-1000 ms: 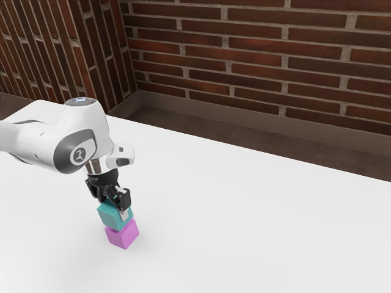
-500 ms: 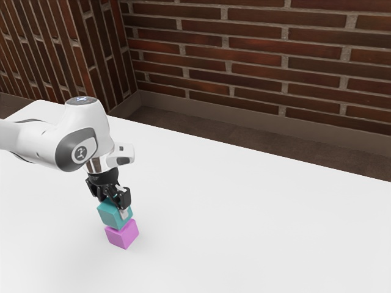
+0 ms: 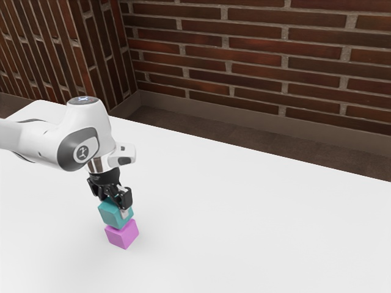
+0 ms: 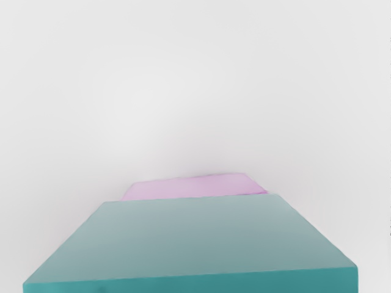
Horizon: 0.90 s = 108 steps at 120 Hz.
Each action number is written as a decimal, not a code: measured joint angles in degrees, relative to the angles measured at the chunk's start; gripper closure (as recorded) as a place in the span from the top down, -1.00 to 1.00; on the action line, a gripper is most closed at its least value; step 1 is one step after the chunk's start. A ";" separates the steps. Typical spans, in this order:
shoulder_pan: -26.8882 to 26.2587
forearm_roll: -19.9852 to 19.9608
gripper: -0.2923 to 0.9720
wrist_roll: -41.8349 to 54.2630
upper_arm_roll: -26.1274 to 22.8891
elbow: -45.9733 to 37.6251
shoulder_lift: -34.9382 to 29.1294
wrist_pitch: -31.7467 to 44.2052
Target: Pick up the blue block with one arm, and put the blue block on the pink block with one arm
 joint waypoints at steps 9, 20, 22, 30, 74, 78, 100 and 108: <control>-0.07 -0.08 0.11 0.17 0.00 0.00 0.15 -0.03; -0.05 -0.14 0.12 0.36 -0.01 0.06 0.27 -0.05; -0.06 -0.15 0.12 0.39 -0.01 0.08 0.28 -0.06; -0.04 -0.19 0.16 0.54 0.01 0.15 0.30 -0.07; -0.12 -0.14 0.40 1.24 0.39 2.64 -1.93 -0.88; 0.07 -0.05 0.41 1.25 0.70 6.50 -1.89 -2.44; 0.52 -0.22 0.46 0.31 5.53 31.03 -2.33 -17.26; 0.42 -0.30 0.47 -0.15 5.96 38.22 -2.49 -23.14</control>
